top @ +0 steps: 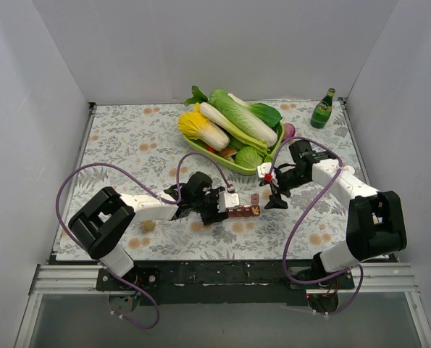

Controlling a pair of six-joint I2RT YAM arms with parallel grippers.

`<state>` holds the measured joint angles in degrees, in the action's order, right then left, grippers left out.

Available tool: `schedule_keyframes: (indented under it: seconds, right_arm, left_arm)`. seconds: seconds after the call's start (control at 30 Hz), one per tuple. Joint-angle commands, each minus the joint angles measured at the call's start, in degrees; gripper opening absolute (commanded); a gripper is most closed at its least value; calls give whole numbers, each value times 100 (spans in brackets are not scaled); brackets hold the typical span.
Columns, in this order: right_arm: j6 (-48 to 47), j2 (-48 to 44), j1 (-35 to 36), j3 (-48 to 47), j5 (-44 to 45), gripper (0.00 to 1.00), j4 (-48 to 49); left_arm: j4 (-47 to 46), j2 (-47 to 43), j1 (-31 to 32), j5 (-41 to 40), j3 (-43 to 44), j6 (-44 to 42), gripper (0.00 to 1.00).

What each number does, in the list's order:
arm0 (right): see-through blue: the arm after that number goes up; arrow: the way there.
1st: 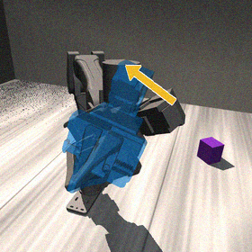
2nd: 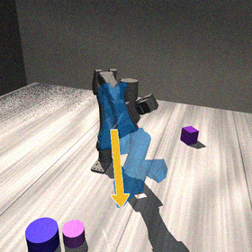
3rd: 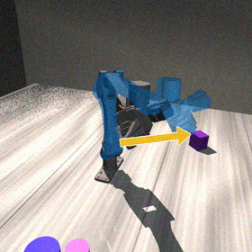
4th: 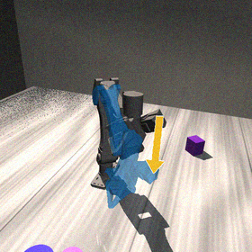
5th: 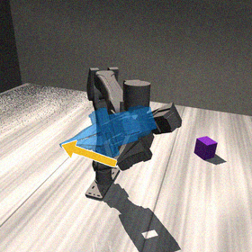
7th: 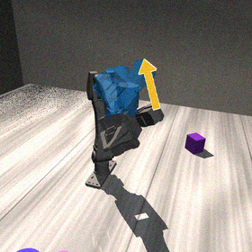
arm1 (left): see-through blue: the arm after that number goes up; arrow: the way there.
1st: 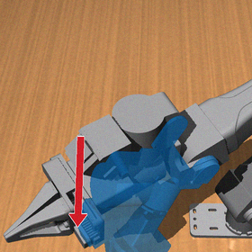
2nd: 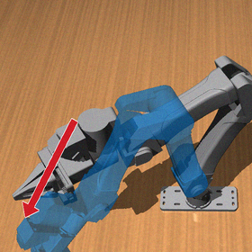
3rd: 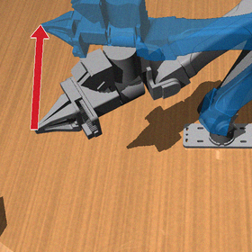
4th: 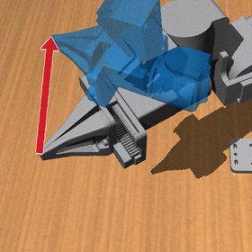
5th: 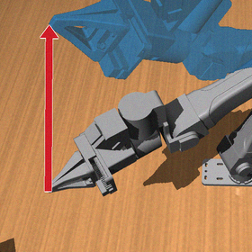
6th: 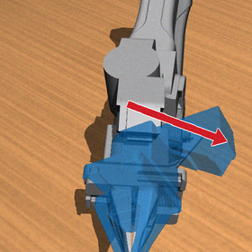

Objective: Sort the pills into containers

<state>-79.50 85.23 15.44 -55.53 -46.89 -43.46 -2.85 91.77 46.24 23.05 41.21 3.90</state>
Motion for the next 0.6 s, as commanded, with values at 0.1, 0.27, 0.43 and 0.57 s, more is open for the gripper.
schedule_keyframes:
  seconds: [0.1, 0.27, 0.43, 0.57]
  right_arm:
    - [145, 116, 11, -28, -311, 89, -5]
    - [682, 327, 3, -204, -513, 88, -4]
    - [884, 556, 20, -327, -619, 89, 40]
    - [1076, 714, 73, -389, -514, 90, 171]
  left_arm:
    - [250, -71, -10, -116, 36, 32, 40]
    - [250, -220, -10, -125, -78, 128, 23]
    - [250, -343, 25, -99, -201, 181, 16]
    - [250, -344, 34, -90, -254, 216, 13]
